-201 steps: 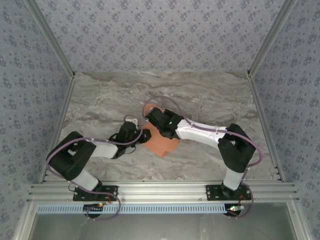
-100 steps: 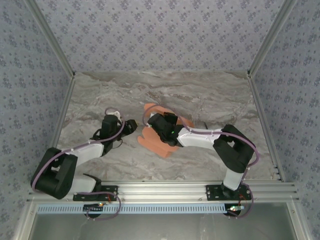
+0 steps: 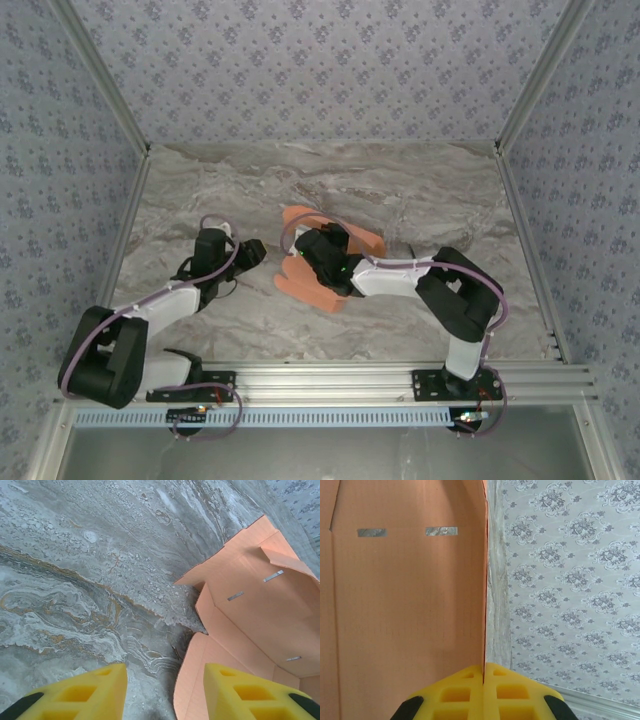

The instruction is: Fold the paper box

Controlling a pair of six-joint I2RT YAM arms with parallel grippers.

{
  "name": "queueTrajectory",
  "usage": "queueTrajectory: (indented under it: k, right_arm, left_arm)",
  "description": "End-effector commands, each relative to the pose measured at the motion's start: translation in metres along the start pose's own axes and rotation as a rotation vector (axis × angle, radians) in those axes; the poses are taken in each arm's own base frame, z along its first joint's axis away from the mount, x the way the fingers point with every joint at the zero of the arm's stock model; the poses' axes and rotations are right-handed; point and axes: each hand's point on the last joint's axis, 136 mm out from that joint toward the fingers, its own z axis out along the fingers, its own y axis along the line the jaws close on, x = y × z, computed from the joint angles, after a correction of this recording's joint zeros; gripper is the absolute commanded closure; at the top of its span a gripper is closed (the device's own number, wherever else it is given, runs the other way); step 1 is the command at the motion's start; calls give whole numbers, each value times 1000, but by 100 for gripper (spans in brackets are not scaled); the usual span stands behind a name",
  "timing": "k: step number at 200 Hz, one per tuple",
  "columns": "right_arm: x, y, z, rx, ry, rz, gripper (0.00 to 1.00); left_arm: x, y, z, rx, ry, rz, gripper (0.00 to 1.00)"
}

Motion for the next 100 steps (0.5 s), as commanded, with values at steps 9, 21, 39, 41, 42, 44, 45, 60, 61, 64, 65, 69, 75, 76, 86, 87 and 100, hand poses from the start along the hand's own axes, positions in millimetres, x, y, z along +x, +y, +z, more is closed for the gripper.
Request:
queueTrajectory:
  k: [9,21,39,41,42,44,45,60,61,64,65,69,75,76,86,87,100]
  right_arm:
    - [6,2,0,-2,-10,-20,100]
    - [10,7,3,-1,-7,-23,100]
    - [12,7,4,0,-4,-17,100]
    - [12,7,4,-1,-5,-17,100]
    - [12,7,4,-1,-5,-16,100]
    - [12,6,4,-1,-6,-13,100]
    - [12,5,4,-2,-6,-10,100]
    - [7,-4,-2,-25,-28,33,100]
    - [7,-5,-2,-27,-30,37,100]
    - [6,-8,-4,-33,-36,50,100]
    - [6,-9,-4,-37,-37,54,100]
    - [5,-13,-6,-48,-43,73,100]
    - [5,-17,-9,-70,-53,98,100]
    - [5,-18,-9,-74,-55,102,100]
    - [4,-22,-15,-120,-72,147,100]
    - [4,-23,-15,-126,-74,147,100]
    - [6,-28,-21,-187,-93,201,100]
  left_arm:
    - [-12,-10,-7,19,-25,31,55]
    - [-11,-9,-7,17,-22,27,55]
    - [-9,-9,-7,20,-16,24,55]
    - [-9,-9,-7,20,-14,24,55]
    - [-9,-9,-7,21,-14,24,55]
    - [-9,-10,-7,24,-16,26,55]
    - [-9,-10,-7,24,-15,27,55]
    - [-11,-14,-9,40,-18,37,55]
    - [-10,-14,-9,40,-16,36,55]
    - [-11,-15,-9,43,-19,39,55]
    - [-12,-16,-10,47,-21,40,55]
    - [-13,-18,-11,53,-24,44,55]
    - [-15,-22,-12,65,-27,52,55]
    - [-15,-22,-12,67,-28,53,55]
    - [-19,-30,-15,90,-36,66,55]
    - [-19,-30,-16,93,-36,67,55]
    - [-22,-40,-20,123,-42,85,54]
